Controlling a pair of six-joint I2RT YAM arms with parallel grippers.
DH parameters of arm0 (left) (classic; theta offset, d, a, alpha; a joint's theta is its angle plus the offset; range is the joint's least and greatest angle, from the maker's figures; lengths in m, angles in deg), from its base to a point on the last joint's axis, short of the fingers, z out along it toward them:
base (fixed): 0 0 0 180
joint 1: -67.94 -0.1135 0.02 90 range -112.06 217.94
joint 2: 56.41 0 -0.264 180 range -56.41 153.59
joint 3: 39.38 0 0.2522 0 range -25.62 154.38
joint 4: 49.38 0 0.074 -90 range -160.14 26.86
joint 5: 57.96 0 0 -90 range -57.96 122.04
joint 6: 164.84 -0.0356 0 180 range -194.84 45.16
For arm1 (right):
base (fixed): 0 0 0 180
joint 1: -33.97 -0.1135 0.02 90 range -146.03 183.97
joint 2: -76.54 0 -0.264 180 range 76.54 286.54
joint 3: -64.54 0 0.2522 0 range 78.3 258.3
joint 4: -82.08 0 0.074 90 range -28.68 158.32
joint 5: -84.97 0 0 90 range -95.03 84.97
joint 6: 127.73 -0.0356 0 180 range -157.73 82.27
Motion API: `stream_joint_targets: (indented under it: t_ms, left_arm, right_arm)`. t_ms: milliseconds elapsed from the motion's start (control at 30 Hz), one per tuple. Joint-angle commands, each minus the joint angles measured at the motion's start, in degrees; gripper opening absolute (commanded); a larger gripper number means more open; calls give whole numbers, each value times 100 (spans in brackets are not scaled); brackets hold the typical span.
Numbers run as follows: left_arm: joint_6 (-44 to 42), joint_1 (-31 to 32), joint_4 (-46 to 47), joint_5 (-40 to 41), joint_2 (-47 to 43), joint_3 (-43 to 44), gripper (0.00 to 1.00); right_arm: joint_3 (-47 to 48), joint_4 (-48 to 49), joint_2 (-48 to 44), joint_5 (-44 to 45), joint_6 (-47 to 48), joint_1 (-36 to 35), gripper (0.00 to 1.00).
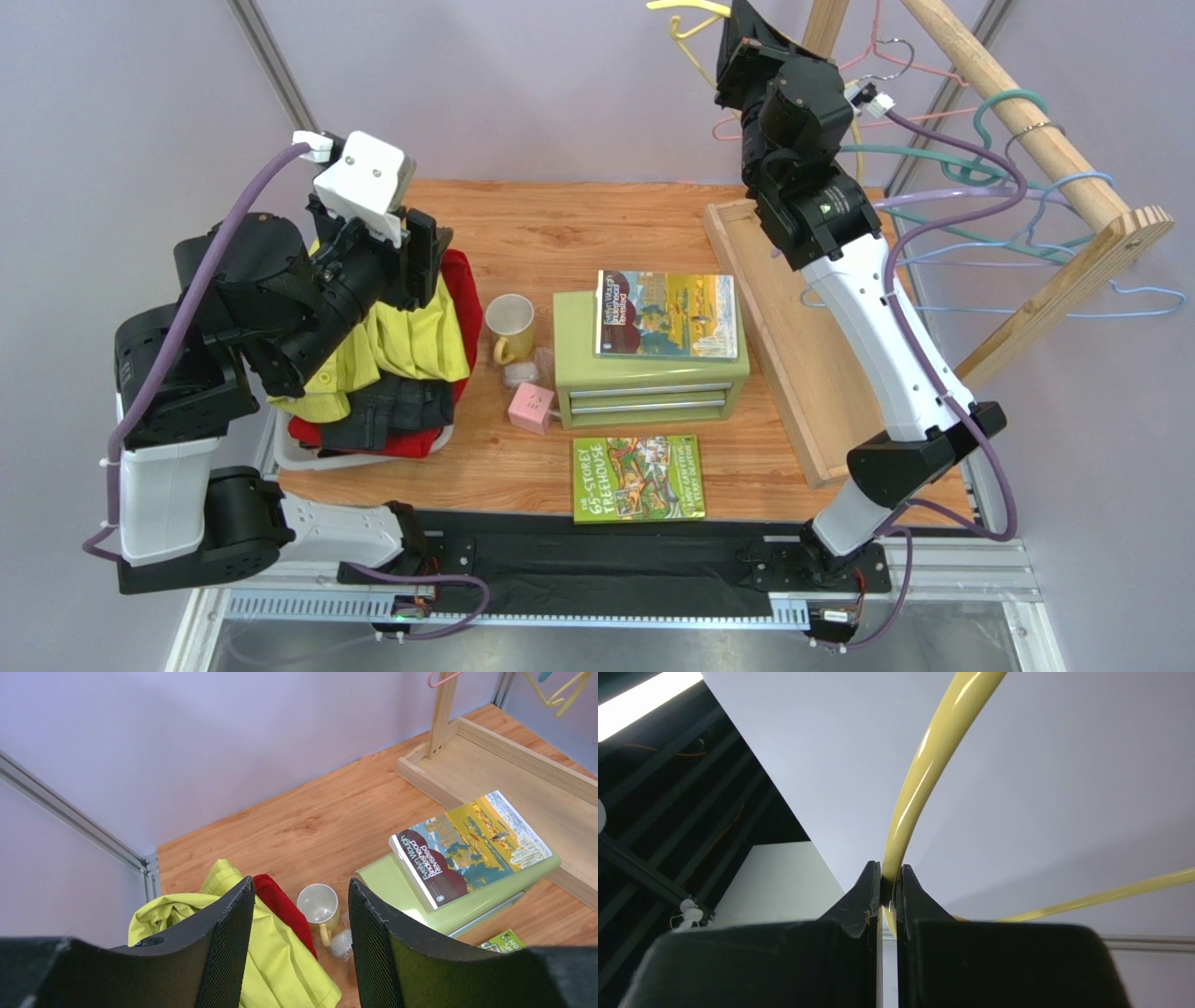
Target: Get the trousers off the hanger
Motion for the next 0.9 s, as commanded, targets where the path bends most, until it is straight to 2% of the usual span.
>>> stream_joint_targets:
  t_ms: [0, 267, 400, 533, 600, 633, 667, 767, 800, 833, 867]
  left_arm:
    - [33, 10, -69, -101, 49, 193, 57]
    - [288, 18, -280, -329, 198, 413, 55]
    - [279, 18, -245, -373, 198, 422, 57]
    - [165, 10, 97, -1757, 321, 553, 66]
    - [209, -95, 238, -2156, 609, 859, 70]
    - [235, -183, 256, -2793, 742, 1027, 71]
    - [227, -253, 343, -3034, 882, 1168, 72]
    - [584, -779, 781, -3816, 1375, 1485, 72]
    - [822, -1338, 940, -4141, 1437, 1512, 72]
    - [1042, -1631, 1150, -4971, 1490, 1477, 72]
    - [1261, -1930, 1779, -5414, 1551, 1372, 73]
  right_arm:
    - [271, 205, -2, 794, -478, 106, 0]
    - [623, -147, 349, 1147, -1068, 360, 0]
    - [1352, -322, 744, 1060, -1024, 510, 0]
    - [1995, -935, 913, 673, -822, 590, 0]
    - [1566, -843, 642, 533, -822, 590, 0]
    - [1399, -807, 561, 497, -813, 590, 0]
    - [1232, -780, 482, 471, -813, 607, 0]
    - [889, -754, 254, 172, -655, 686, 0]
    - [766, -754, 209, 84, -559, 704, 0]
    - [721, -762, 157, -3, -410, 730, 0]
    - [669, -789, 52, -117, -356, 791, 0]
